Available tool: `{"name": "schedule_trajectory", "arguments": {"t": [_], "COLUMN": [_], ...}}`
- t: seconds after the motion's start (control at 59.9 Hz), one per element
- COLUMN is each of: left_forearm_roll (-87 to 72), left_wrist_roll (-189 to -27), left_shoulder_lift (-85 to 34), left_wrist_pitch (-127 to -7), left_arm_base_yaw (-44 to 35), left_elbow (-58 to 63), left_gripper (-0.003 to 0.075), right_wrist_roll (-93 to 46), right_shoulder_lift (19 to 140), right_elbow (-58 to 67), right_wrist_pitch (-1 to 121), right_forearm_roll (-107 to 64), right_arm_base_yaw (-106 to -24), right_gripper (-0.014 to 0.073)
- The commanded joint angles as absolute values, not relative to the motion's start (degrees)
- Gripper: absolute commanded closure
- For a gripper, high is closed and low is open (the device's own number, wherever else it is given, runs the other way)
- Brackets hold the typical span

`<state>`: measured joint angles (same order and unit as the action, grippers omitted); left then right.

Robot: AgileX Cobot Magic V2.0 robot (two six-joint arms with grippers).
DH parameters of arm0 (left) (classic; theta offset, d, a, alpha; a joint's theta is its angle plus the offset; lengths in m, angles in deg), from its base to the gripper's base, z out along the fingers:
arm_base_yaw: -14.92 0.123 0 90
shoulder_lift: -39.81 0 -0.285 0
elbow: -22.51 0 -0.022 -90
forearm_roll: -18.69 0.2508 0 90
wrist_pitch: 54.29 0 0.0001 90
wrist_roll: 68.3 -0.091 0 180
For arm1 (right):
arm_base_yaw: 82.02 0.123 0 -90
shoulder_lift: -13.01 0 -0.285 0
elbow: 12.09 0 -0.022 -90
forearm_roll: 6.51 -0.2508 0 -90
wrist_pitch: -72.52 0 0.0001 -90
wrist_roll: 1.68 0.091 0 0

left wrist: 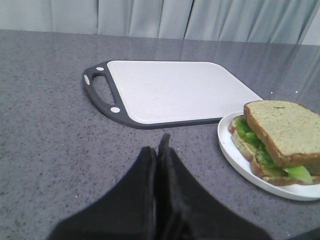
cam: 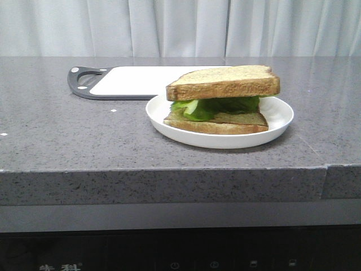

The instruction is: Left arm grabs bread, right arm adds lettuce

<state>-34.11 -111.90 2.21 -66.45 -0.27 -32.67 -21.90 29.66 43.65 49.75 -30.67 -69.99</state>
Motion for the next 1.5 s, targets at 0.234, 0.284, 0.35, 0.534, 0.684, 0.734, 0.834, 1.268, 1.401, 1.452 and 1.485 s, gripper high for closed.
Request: {"name": "schedule_trajectory", "arguments": {"t": [0.234, 0.284, 0.35, 0.534, 0.684, 0.734, 0.834, 1.268, 1.401, 1.452, 1.485], "left_forearm_roll": [-34.76, -34.76, -34.76, -34.76, -34.76, -34.04, -21.90, 11.86, 12.82, 12.82, 12.82], "left_wrist_roll": [-111.87, -111.87, -111.87, -111.87, -111.87, -111.87, -103.55, -68.64, -68.64, -68.64, -68.64], "left_shoulder_lift": [13.18, 13.07, 13.07, 13.07, 13.07, 13.07, 14.16, 29.65, 33.49, 33.23, 33.39], "left_wrist_pitch": [-60.62, -60.62, -60.62, -60.62, -60.62, -60.35, -60.59, -60.82, -60.13, -59.70, -59.41], "left_arm_base_yaw": [-0.74, -0.74, -0.74, -0.74, -0.74, -0.74, -0.10, 11.93, 11.93, 11.93, 11.93], "left_elbow": [-37.09, -37.17, -37.17, -37.17, -37.17, -37.42, -38.42, -48.64, -52.72, -53.92, -54.60], "left_gripper": [0.0741, 0.0741, 0.0741, 0.0741, 0.0741, 0.0741, 0.0741, 0.0741, 0.0741, 0.0741, 0.0741], "right_wrist_roll": [-22.53, -22.53, -22.53, -22.53, -22.53, -22.53, -22.53, -22.53, -22.53, -22.53, -22.53], "right_shoulder_lift": [30.15, 30.15, 30.15, 30.15, 30.15, 30.15, 30.15, 30.15, 30.15, 30.15, 30.15], "right_elbow": [42.23, 42.23, 42.23, 42.23, 42.23, 42.23, 42.23, 42.23, 42.23, 42.23, 42.23], "right_wrist_pitch": [51.55, 51.55, 51.55, 51.55, 51.55, 51.55, 51.55, 51.55, 51.55, 51.46, 51.46], "right_forearm_roll": [-31.04, -31.04, -31.04, -31.04, -31.04, -31.04, -31.04, -31.04, -31.04, -31.04, -31.04], "right_arm_base_yaw": [-70.35, -70.35, -70.35, -70.35, -70.35, -70.35, -70.35, -70.35, -70.35, -70.35, -70.35], "right_gripper": [0.0654, 0.0654, 0.0654, 0.0654, 0.0654, 0.0654, 0.0654, 0.0654, 0.0654, 0.0654, 0.0654]}}
